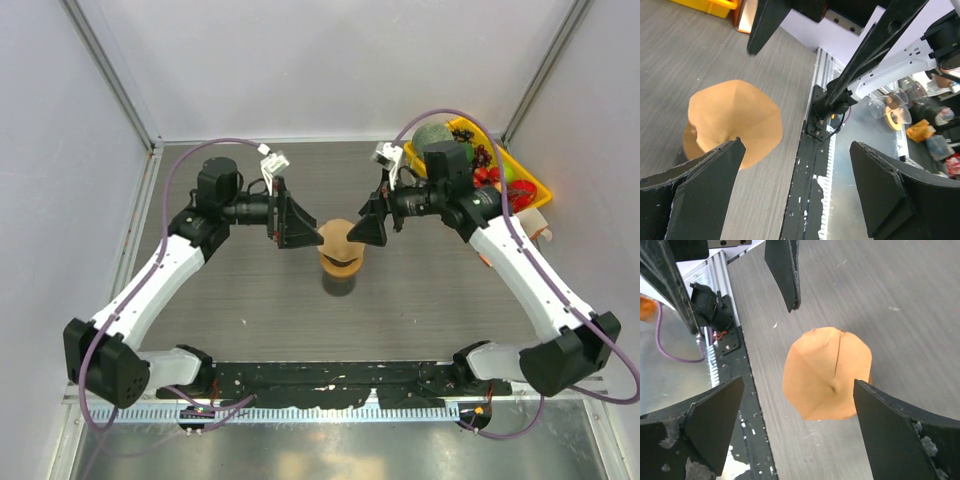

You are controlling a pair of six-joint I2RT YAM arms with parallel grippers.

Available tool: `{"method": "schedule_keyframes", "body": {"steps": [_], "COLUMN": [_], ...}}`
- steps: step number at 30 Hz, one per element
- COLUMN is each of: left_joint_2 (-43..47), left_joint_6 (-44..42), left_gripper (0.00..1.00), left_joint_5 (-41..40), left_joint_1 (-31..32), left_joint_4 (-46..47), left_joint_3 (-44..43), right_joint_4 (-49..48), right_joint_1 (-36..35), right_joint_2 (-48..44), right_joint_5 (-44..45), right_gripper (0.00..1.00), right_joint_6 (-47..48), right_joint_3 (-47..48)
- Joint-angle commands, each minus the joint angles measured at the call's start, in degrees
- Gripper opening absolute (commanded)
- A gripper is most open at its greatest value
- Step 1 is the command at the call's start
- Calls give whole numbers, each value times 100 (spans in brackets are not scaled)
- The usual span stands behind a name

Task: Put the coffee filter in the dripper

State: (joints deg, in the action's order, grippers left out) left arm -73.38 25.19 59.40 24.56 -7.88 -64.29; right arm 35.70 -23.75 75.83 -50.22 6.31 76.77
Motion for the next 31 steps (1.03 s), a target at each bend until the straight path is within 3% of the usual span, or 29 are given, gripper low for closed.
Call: {"method": "schedule_keyframes", "body": {"steps": [1, 5, 11, 17, 21, 31], "left_joint_2": [728, 1334, 1511, 2108, 2145, 2126], "left_joint_6": [-1032, -1420, -2482, -3292, -3345, -3292], "left_gripper": [99, 99, 99, 99, 99, 99], "left_joint_5": [-296, -673, -2035, -3651, -4409, -5069], "left_joint_1": [-275, -714, -1549, -1779, -1779, -1770], "left_joint_4": [-1205, -2048, -4185, -3845, -3318, -2930], "left_joint_3": [-268, -250, -848, 249, 987, 1279], "right_joint_4": [-81, -125, -151, -687, -1030, -1391], "right_joint_1": [46, 239, 1045, 2189, 2296, 2489], "right_joint_2": [-691, -1175, -1878, -2432, -2302, -2178], "right_joint_5": [432, 872, 1664, 1908, 2471, 2587], "right_gripper": [97, 95, 96, 95, 96, 96], "right_joint_6": [231, 266, 126, -86, 134, 99], "right_joint_3": [295, 119, -451, -1717, -2394, -2694]}}
